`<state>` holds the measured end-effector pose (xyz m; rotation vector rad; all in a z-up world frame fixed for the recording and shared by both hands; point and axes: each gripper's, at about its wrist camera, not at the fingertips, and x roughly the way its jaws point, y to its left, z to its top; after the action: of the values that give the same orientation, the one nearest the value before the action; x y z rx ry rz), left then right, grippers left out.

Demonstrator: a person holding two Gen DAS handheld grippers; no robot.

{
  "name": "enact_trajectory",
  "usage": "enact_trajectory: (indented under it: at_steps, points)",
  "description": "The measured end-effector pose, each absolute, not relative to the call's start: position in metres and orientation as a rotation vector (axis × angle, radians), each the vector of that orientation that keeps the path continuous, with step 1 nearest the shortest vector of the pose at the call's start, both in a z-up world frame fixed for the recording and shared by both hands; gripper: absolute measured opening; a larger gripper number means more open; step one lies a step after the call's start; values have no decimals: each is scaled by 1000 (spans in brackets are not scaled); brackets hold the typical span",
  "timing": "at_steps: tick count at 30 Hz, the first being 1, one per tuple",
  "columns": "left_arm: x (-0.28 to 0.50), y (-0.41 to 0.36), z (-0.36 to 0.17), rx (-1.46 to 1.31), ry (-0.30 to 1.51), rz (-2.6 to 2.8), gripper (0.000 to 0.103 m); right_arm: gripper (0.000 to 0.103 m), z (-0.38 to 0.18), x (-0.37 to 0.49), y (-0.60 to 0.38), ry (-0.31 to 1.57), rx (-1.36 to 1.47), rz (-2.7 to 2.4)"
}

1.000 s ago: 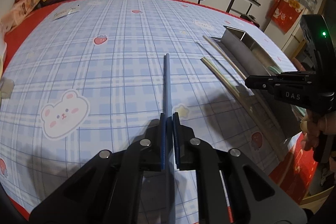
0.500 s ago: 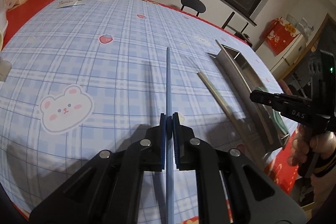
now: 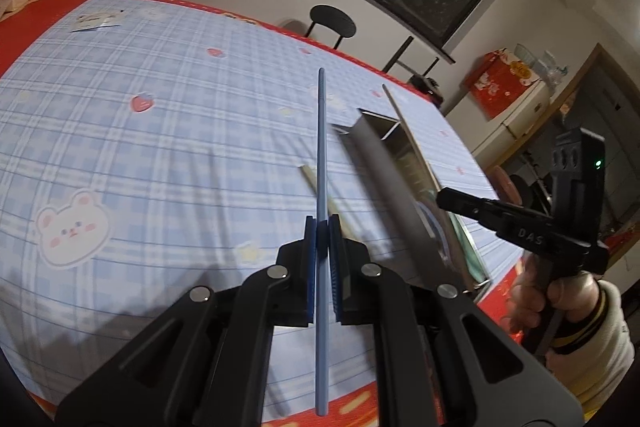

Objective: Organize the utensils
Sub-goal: 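Carry beige chopstick with right tool while left tool drops blue chopstick into basket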

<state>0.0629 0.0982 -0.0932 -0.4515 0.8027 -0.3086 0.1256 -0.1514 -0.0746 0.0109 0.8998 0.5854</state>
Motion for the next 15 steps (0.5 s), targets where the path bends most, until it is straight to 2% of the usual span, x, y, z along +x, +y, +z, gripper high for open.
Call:
enact_trajectory:
  at_steps: [15]
  points:
    - [89,34,-62,-493,788,-394,10,6,-57,132,-207,861,109,603]
